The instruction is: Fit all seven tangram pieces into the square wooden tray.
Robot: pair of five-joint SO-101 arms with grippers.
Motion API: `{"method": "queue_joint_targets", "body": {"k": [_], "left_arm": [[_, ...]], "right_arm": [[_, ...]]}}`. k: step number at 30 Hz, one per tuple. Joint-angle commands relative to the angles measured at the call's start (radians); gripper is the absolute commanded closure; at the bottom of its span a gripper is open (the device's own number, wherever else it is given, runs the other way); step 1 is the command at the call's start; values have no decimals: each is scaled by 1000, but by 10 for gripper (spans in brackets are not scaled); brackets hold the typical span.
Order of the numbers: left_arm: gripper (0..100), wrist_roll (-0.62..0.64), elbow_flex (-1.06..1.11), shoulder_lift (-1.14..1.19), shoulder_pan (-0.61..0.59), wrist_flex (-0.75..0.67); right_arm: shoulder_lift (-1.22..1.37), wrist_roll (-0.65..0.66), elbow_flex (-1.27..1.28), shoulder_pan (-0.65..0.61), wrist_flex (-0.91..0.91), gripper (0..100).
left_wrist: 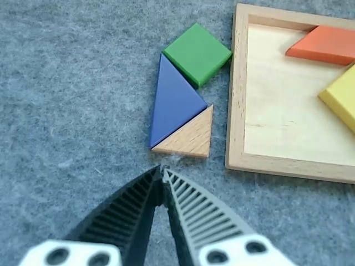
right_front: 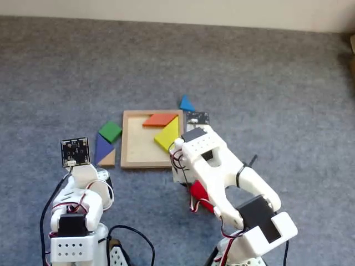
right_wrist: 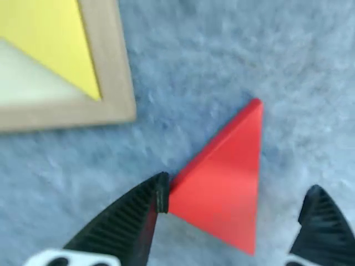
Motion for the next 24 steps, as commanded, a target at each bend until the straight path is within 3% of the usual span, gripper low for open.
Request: {"method": "queue_joint_targets", "body": {"k": [1, 9, 17, 24], "left_arm": [[995, -6, 21, -2, -15, 3], [995, -6, 21, -2, -15, 3], [995, -6, 21, -2, -15, 3], [995, -6, 21, -2, -15, 3]], "right_arm": [[-30, 78, -119, -10, 120, 641], [-179, 161, -166, -5, 236, 641], [-237, 242, 67, 77, 62, 641], [-234, 245, 180, 61, -79, 641]]}}
